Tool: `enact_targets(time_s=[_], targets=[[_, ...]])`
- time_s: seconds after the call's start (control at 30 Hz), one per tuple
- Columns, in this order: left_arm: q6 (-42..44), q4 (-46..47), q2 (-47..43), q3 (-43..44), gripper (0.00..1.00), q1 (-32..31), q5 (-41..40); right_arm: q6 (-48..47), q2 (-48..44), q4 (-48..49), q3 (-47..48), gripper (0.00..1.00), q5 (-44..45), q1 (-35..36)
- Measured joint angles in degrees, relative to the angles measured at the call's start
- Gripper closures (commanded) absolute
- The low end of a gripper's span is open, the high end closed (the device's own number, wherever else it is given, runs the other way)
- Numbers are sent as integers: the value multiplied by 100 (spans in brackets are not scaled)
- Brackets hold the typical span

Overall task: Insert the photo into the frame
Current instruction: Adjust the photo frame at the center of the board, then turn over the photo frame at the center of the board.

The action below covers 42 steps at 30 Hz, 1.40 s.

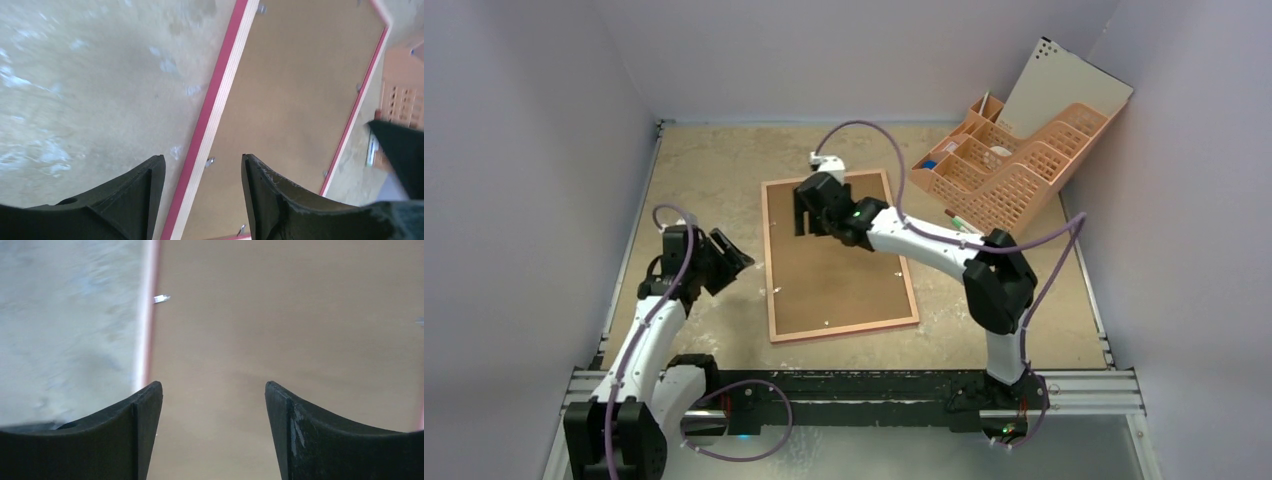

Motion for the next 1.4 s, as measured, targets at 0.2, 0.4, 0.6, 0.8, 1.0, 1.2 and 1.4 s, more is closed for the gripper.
enact_targets(time_s=[0.2, 0.4, 0.6, 0.8, 1.0, 1.2, 1.4], targets=[[205, -822, -210, 896, 41, -164, -1226, 570, 697, -98, 837, 44, 28, 901], [334, -1287, -452, 1207, 42, -258, -2079, 1010, 1746, -476, 1770, 46, 15, 1222], [299, -1554, -516, 1204, 42, -313, -2452, 1178, 2402, -828, 2363, 48, 46, 1436], [-35, -1696, -496, 1204, 42, -398, -2815, 1209, 2739, -1119, 2732, 53, 197, 1569], [-291, -1698, -487, 1123, 42, -448, -2863, 1191, 2949, -1440, 3108, 57, 374, 1659], [-664, -1731, -481, 793, 43, -470, -2916, 1185, 3296, -1856, 3711, 57, 695, 1740], [-988, -1810, -459, 592, 43, -481, -2949, 1250, 3314, -1888, 3711, 83, 916, 1755]])
